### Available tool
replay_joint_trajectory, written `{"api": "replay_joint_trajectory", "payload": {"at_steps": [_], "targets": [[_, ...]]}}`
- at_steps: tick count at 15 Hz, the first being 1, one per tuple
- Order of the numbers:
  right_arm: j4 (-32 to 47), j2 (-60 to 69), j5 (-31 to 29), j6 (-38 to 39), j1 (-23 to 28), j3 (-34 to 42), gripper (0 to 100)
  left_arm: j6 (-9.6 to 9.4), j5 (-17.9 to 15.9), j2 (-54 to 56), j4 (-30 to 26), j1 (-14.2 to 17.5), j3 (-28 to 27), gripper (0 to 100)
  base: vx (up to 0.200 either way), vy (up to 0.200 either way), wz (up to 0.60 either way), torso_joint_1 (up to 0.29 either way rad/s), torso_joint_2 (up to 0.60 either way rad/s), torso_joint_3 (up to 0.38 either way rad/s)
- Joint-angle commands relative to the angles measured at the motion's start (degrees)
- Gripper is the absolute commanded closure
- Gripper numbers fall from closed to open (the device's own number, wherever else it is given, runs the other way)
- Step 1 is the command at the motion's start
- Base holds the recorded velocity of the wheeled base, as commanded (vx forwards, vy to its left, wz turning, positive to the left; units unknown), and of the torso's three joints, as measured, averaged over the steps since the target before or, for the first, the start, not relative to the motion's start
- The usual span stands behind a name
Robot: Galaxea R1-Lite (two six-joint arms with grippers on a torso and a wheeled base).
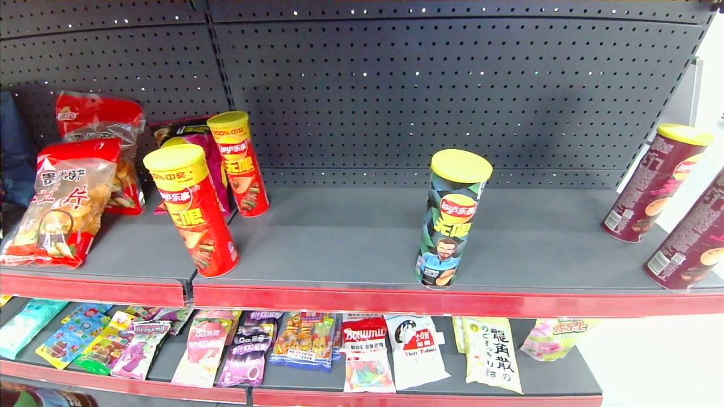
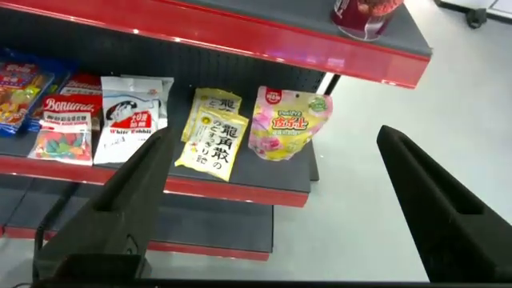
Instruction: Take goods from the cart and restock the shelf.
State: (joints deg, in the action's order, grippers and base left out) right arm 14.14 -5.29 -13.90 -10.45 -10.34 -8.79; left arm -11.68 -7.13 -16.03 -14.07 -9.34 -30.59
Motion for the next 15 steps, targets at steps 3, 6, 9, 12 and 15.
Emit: {"api": "replay_joint_trajectory", "payload": {"at_steps": [3, 6, 9, 12, 15], "targets": [[0.01, -0.51, 0.19, -0.01, -0.3, 0.18, 0, -0.01, 0.01, 0.21, 0.01, 0.02, 0.44, 100, 0.0, 0.0, -0.6, 0.004, 0.0, 0.002], [0.01, -0.51, 0.27, -0.1, -0.3, 0.18, 0, -0.01, 0.01, 0.65, 0.01, 0.02, 0.79, 100, 0.0, 0.0, -0.6, 0.007, 0.0, 0.004], [0.01, -0.6, 0.45, -0.01, -0.39, 0.18, 0, -0.01, 0.01, 0.65, 0.09, 0.02, 0.53, 100, 0.0, 0.0, -0.4, 0.002, 0.0, 0.003], [0.1, -0.33, 0.01, 1.66, -0.39, 0.18, 0, -0.01, -0.08, 0.03, 0.27, 0.02, 0.26, 100, 0.0, 0.0, 0.0, 0.0, 0.0, 0.0], [-0.87, -0.33, 0.89, 6.93, -0.21, 1.23, 0, -0.01, -3.06, 0.03, 0.27, 0.02, 0.79, 100, 0.0, 0.0, 0.0, 0.0, 0.0, 0.0]]}}
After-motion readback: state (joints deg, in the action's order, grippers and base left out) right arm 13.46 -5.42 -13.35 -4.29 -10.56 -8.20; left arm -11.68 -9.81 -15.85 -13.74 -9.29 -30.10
